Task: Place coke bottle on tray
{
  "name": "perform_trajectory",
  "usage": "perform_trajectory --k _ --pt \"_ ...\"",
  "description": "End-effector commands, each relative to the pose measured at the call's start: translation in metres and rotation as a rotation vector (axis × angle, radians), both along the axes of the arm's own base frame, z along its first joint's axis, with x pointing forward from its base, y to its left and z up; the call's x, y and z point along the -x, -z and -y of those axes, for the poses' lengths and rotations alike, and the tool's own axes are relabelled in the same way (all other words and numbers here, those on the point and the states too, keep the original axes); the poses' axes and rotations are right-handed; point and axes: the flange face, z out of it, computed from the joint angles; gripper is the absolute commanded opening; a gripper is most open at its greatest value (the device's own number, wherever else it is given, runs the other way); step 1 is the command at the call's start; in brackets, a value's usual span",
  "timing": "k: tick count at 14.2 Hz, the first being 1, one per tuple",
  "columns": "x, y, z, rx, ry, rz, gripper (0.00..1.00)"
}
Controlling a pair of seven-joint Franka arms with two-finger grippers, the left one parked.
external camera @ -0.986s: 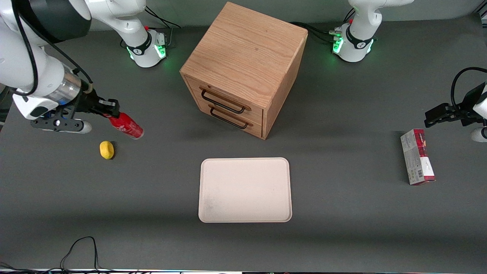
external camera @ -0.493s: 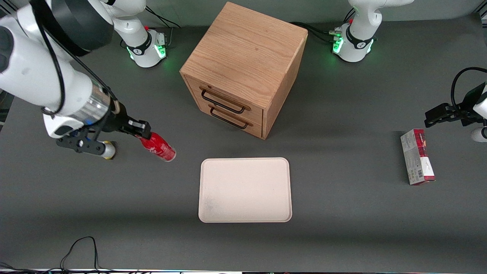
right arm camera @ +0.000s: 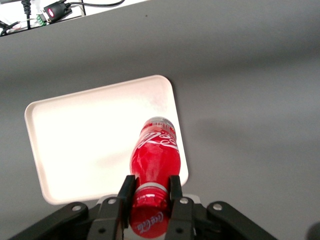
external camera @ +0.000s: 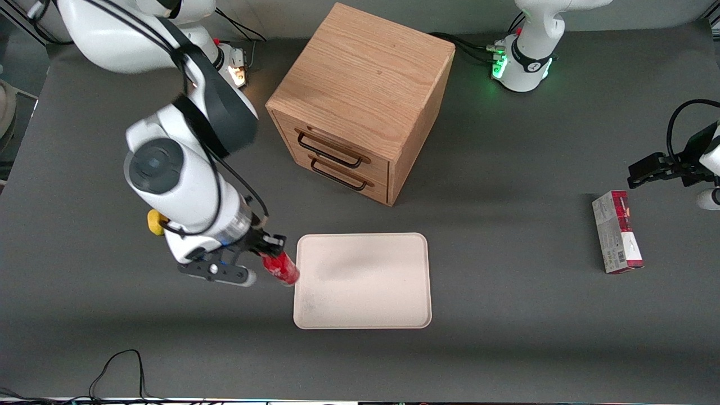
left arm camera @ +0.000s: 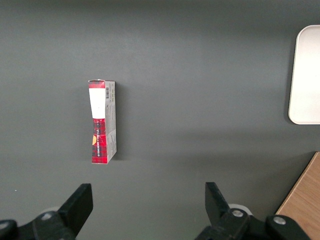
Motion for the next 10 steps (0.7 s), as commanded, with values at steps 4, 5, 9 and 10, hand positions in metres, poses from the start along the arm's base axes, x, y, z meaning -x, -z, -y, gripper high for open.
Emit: perform_trajectory --k 4,5,9,10 --pt "-0.031 0.067 -0.024 -0.020 -0.003 0.081 0.00" --pt "-0.033 0.077 -0.024 -0.021 -0.003 0.079 0.00" --pt "-0.039 0.085 -0.023 -0.031 -0.003 0.107 0.00" --pt "-0.039 0.086 -0.024 -0.032 -0.003 0.106 0.00"
